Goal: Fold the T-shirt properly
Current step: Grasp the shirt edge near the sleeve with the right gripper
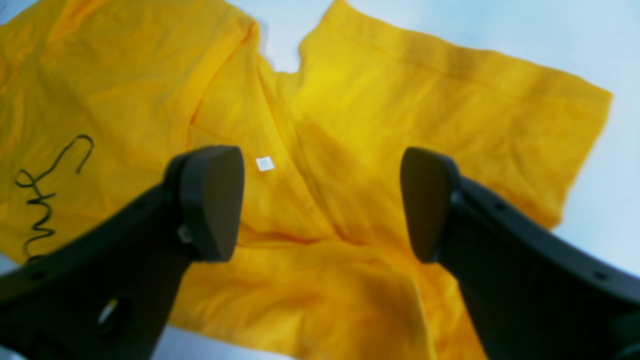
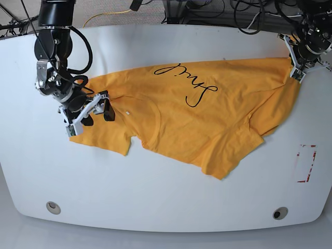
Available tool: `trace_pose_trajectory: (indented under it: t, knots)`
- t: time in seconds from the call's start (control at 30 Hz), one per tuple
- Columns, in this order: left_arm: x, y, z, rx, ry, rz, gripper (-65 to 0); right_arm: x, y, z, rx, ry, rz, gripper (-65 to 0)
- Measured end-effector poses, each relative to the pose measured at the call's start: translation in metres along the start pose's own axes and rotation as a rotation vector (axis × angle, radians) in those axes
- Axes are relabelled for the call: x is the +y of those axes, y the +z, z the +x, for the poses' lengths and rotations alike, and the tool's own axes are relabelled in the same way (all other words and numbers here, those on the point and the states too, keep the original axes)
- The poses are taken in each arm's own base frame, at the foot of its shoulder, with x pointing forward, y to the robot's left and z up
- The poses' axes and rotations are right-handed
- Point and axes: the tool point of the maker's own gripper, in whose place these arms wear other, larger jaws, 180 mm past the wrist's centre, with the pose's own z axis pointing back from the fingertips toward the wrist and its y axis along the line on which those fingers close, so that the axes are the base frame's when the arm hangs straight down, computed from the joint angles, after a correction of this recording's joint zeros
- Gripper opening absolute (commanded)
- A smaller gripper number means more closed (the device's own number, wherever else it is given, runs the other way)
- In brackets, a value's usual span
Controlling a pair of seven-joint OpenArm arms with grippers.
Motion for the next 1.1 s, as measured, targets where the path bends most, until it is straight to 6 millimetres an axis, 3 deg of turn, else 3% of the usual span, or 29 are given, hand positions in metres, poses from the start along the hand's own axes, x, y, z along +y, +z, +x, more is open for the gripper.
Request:
trace_pose_trajectory:
  t: [0.17, 0.53, 0.7, 0.8, 1.1]
  knots:
    - [0.006, 0.0, -0.007, 0.042, -0.026, 0.037, -65.0, 0.011, -0.043, 0.018, 0.036, -0.003, 0.057, -18.2]
    - [0.007, -0.001, -0.009, 0.056, -0.039, 0.045, -65.0, 0.028, -0.102, 0.049, 0.063, 0.005, 0.118, -18.2]
    - [-0.003, -0.004, -0.005, 0.049, -0.056, 0.018, -65.0, 0.049, -0.124, 0.034, 0.098, 0.027, 0.167, -18.2]
    - [-0.003, -0.004, -0.005, 0.05, -0.055, 0.019, -65.0, 0.044, -0.134, 0.011, 0.14, 0.015, 0.147, -18.2]
    - [-0.003, -0.004, -0.005, 0.052, -0.059, 0.018, -65.0, 0.05, -0.145, 0.012, 0.087, 0.006, 0.156, -18.4]
